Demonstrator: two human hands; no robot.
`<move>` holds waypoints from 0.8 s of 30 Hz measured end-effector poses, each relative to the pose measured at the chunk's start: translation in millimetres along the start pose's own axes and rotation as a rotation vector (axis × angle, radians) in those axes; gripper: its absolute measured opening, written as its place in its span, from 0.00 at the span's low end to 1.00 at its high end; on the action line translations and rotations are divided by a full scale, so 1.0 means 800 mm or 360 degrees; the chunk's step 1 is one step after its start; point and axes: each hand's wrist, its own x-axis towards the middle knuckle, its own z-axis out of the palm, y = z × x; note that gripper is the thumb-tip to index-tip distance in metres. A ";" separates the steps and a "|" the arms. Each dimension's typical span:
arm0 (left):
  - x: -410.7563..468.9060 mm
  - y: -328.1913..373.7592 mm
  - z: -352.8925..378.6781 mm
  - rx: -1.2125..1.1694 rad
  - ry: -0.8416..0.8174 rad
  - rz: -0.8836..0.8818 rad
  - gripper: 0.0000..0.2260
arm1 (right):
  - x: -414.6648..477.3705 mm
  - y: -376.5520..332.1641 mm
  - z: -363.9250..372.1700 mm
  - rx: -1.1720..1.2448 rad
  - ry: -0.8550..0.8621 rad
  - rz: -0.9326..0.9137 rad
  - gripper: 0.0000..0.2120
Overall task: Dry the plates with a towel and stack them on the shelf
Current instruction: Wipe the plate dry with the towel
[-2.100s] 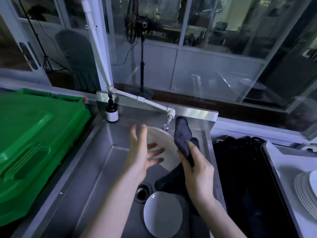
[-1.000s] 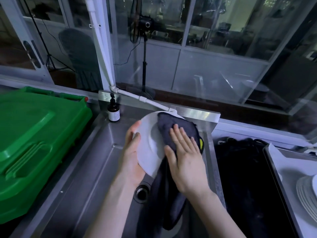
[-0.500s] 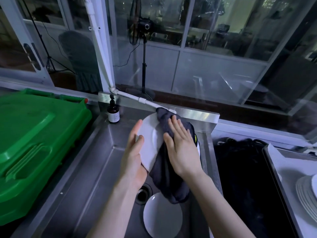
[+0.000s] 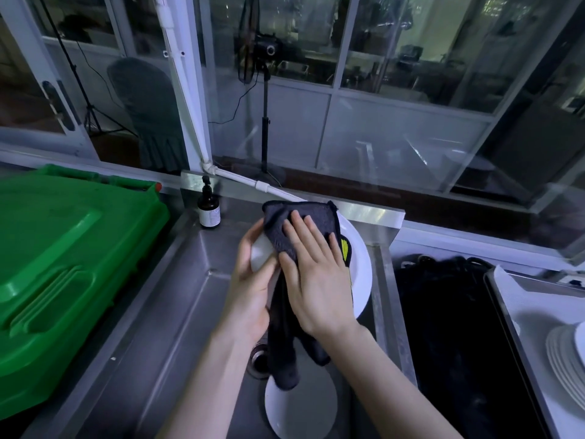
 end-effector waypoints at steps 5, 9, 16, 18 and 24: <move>-0.005 -0.005 -0.004 0.0128 0.0081 0.0011 0.20 | 0.042 0.024 -0.006 -0.0095 0.0021 0.0261 0.23; -0.005 -0.006 -0.020 0.0075 0.0238 -0.0063 0.20 | 0.028 0.053 -0.009 0.0220 0.0061 0.0444 0.23; 0.012 0.000 -0.035 -0.0124 0.0301 0.0065 0.25 | -0.084 0.041 0.024 0.0636 0.0387 0.0273 0.23; 0.017 0.000 -0.029 -0.0175 0.0326 0.0102 0.24 | -0.102 0.025 0.038 0.0365 0.0369 -0.0011 0.25; 0.021 -0.003 -0.021 -0.0202 0.0290 -0.0074 0.19 | -0.090 -0.004 0.046 -0.0042 0.0299 -0.0502 0.22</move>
